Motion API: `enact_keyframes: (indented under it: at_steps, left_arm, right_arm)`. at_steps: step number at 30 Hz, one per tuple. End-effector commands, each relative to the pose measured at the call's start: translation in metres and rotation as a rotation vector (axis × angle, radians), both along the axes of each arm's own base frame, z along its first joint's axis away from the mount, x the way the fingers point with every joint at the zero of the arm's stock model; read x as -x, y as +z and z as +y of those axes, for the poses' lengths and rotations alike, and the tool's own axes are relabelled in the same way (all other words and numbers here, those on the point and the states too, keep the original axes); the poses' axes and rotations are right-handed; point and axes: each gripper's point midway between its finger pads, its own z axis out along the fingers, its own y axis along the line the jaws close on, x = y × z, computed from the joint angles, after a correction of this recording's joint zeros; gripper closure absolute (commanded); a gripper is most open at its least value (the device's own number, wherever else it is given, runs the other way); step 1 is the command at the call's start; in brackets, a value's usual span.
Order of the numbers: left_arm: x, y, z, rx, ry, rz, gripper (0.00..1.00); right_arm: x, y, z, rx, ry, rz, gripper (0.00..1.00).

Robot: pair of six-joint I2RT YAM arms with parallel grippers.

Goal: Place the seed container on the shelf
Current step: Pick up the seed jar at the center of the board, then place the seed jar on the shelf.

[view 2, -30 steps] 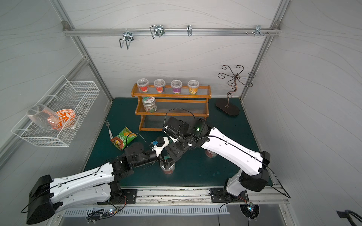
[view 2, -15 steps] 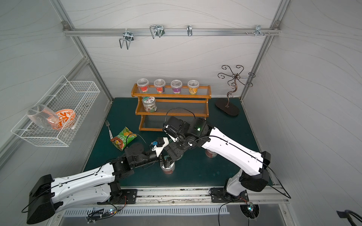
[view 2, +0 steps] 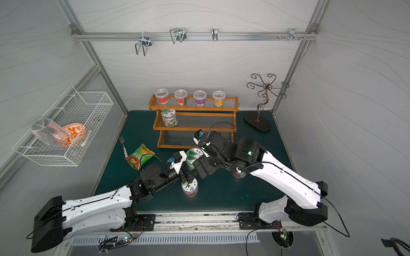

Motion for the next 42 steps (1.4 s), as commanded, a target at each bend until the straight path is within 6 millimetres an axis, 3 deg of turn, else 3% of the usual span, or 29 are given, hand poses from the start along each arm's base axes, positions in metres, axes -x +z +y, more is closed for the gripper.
enact_keyframes:
  at_steps: [1, 5, 11, 17, 26, 31, 42]
  left_arm:
    - [-0.023, 0.042, 0.018, 0.145, 0.175, -0.092, 0.5]
    - [-0.037, 0.042, 0.026, 0.141, 0.276, -0.118, 0.5]
    - [-0.065, 0.043, 0.035, 0.165, 0.387, -0.112, 0.51]
    - [-0.101, 0.042, 0.047, 0.207, 0.485, -0.087, 0.51]
    - [-0.142, 0.043, 0.058, 0.202, 0.605, -0.1, 0.5]
    - [-0.167, 0.042, 0.065, 0.211, 0.668, -0.105, 0.5]
    - [-0.22, 0.019, 0.069, 0.195, 0.768, -0.085, 0.5]
  right_arm:
    - [-0.014, 0.014, -0.019, -0.096, -0.109, -0.052, 0.01]
    - [-0.027, 0.007, -0.042, -0.159, -0.195, -0.071, 0.01]
    - [-0.044, -0.019, -0.072, -0.161, -0.309, -0.074, 0.01]
    - [-0.056, -0.051, -0.086, -0.167, -0.368, -0.03, 0.01]
    - [-0.065, -0.082, -0.091, -0.145, -0.385, 0.01, 0.01]
    - [-0.066, -0.089, -0.093, -0.144, -0.38, 0.016, 0.01]
    - [-0.064, -0.093, -0.089, -0.197, -0.352, 0.017, 0.01]
